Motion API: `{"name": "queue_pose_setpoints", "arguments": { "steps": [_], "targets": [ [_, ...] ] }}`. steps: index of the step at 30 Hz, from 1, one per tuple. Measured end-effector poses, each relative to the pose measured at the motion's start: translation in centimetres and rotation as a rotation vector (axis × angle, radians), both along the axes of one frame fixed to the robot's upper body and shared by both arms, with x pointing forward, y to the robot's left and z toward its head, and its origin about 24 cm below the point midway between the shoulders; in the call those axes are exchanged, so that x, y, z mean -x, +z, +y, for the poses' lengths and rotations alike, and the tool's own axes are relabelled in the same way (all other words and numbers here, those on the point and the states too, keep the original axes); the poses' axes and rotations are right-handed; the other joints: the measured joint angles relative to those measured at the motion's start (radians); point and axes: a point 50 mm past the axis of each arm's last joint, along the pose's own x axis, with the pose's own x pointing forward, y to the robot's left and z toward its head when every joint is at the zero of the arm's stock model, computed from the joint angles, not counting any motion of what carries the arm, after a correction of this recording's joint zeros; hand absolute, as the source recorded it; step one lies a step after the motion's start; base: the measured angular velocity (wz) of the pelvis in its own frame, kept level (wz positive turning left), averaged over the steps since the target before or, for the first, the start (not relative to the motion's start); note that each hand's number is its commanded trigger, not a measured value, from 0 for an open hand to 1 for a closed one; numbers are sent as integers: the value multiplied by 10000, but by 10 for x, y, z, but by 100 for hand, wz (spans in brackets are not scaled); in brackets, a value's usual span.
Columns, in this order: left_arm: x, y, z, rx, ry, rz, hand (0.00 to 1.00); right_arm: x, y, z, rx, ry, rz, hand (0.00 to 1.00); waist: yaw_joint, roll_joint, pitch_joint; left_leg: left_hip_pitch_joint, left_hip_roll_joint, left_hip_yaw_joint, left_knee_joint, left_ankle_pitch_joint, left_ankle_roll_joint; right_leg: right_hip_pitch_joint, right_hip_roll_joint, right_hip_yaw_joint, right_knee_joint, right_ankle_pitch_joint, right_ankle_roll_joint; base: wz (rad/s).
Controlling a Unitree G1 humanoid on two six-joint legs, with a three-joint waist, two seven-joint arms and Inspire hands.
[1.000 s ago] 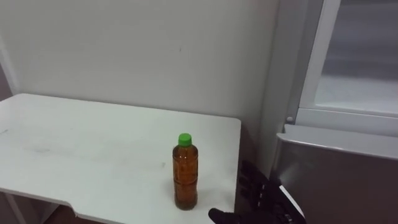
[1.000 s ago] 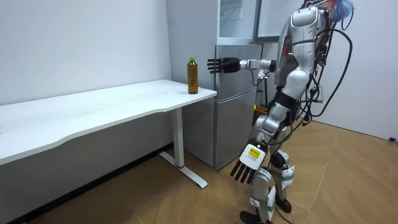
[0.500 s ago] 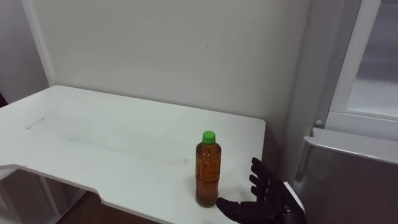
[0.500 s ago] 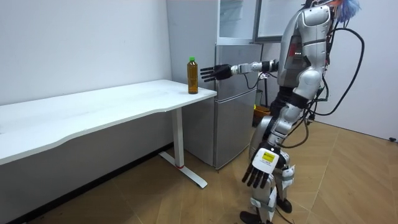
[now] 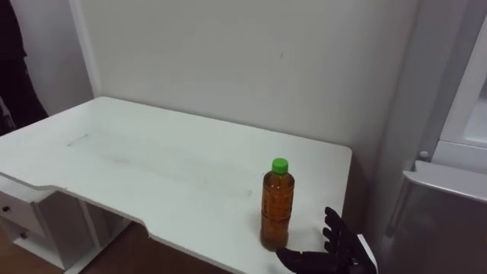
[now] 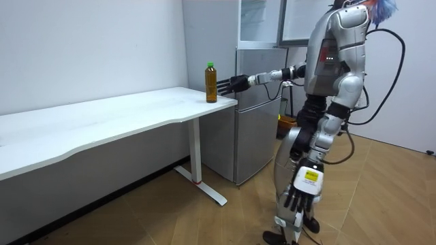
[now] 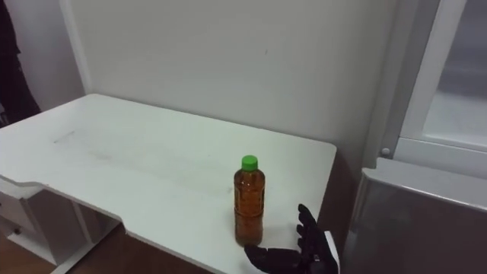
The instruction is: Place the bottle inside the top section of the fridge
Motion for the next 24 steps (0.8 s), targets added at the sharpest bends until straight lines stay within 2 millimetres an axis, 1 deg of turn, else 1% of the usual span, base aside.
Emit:
{"name": "queue_pose_setpoints", "arguments": {
  "steps": [3, 4, 7, 10, 12, 13, 17, 19, 22, 23, 24],
  "targets": [
    [15, -1, -4, 81, -209, 620, 0, 0, -1, 3, -90, -97, 15, 0, 147, -21, 10, -69, -3, -21, 46, -1, 0, -2, -8, -95, -1, -1, 2, 3],
    [18, -2, -5, 128, -237, 748, 0, 0, -2, 3, -99, -100, 45, 0, 170, -43, 9, -146, -6, -74, 94, -1, -1, -9, -10, -219, -2, -2, 4, 14],
    [21, -2, -8, 324, -244, 884, 0, 0, -2, 4, -117, -86, 29, 0, 211, -75, 28, -265, -10, -125, 183, 9, 9, -21, -17, -368, -1, -6, 10, 14],
    [21, -3, -13, 507, -228, 886, 0, -4, 3, 5, -120, -67, -109, 0, 220, -84, 28, -391, -31, -170, 283, 11, 20, -54, -35, -447, -8, -20, 20, 9],
    [21, -3, -15, 605, -314, 912, 0, -7, 7, 6, -105, -86, -265, 0, 227, -105, 14, -433, -62, -170, 314, 24, 40, -77, -67, -467, -10, -67, 4, 4],
    [21, -3, -15, 619, -340, 915, 0, -10, 10, 7, -99, -87, -368, 0, 229, -122, -2, -485, -71, -171, 365, 32, 50, -114, -78, -487, 2, -73, 5, 3],
    [19, -4, -15, 616, -396, 967, 0, -16, 19, 9, -111, -195, -628, 0, 270, -135, -10, -500, -101, -164, 390, 36, 70, -197, -108, -492, 10, -73, 12, 0],
    [18, -3, -15, 610, -415, 961, 0, -17, 20, 9, -113, -225, -659, 0, 403, -166, -30, -500, -125, -173, 388, 24, 88, -200, -124, -498, 9, -84, 34, 0],
    [17, -3, -15, 635, -428, 937, 0, -18, 21, 9, -95, -264, -700, 0, 541, -175, -34, -529, -153, -213, 382, 21, 92, -206, -136, -550, 2, -97, 58, 6],
    [17, -3, -15, 633, -425, 940, 0, -18, 21, 9, -94, -264, -713, 0, 562, -203, -48, -529, -157, -217, 382, 21, 92, -205, -138, -561, -2, -100, 62, 4],
    [17, -3, -14, 634, -426, 947, 0, -18, 22, 9, -79, -275, -734, 0, 630, -170, -26, -534, -161, -219, 383, 18, 94, -205, -141, -572, -10, -104, 68, 0]
  ]
}}
